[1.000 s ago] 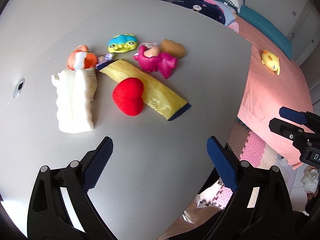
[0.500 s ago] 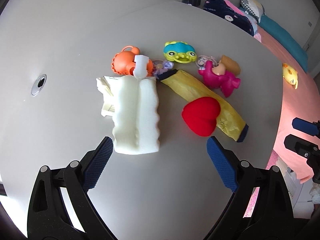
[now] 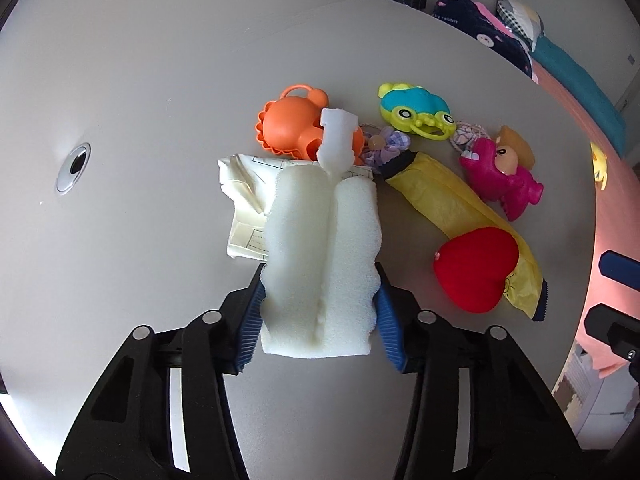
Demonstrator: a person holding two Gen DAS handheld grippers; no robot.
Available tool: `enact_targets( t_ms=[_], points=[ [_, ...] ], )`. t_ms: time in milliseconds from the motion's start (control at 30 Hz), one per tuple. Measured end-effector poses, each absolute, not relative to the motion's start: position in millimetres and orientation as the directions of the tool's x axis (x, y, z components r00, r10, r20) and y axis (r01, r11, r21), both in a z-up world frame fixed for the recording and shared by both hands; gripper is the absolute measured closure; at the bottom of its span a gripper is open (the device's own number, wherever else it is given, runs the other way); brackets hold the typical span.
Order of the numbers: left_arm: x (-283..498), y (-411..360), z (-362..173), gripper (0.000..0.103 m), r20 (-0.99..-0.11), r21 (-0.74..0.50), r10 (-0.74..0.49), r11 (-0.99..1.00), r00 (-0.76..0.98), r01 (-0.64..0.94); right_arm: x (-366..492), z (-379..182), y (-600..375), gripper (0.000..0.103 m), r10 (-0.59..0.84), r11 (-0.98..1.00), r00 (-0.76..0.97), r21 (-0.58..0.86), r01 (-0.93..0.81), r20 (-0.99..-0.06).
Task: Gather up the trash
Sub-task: 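Grasp the white foam block with the left gripper, then grasp the red heart with the right gripper while the left holds the foam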
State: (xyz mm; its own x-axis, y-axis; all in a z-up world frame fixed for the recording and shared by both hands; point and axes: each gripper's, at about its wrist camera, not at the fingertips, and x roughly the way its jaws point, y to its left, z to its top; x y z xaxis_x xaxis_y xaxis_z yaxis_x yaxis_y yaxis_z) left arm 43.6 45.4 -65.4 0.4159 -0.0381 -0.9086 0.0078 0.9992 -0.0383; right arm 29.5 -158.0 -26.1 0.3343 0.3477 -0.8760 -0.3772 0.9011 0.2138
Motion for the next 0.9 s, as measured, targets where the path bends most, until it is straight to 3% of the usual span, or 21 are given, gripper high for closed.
enact_targets(
  t_ms=[233,633,833,900],
  points=[
    [23.4,68.8,-58.5,0.066,-0.897,-0.094,-0.089,0.996,0.434,0.01,34.0,-32.5,-126.7,0.039,0.361,0.875,0.301,0.209,-0.436,-0.882],
    [-6.6,107.4,-41.9,0.066,-0.886,-0.09,-0.05,0.994,0.462,-0.064,58.9,-49.9,-91.4,0.039,0.353,0.852,0.269,0.189,-0.488,-0.896],
    [-10.5,113.6,-45.6,0.066,-0.894,-0.097,-0.044,0.991,0.446,-0.097,63.9,-57.3,-78.9,0.062,0.343,0.835,0.249,0.173,-0.522,-0.906],
    [-11.7,113.8,-46.3,0.066,-0.895,-0.097,-0.044,0.991,0.444,-0.098,64.8,-59.3,-74.5,0.066,0.347,0.828,0.235,0.179,-0.531,-0.908]
  ],
)
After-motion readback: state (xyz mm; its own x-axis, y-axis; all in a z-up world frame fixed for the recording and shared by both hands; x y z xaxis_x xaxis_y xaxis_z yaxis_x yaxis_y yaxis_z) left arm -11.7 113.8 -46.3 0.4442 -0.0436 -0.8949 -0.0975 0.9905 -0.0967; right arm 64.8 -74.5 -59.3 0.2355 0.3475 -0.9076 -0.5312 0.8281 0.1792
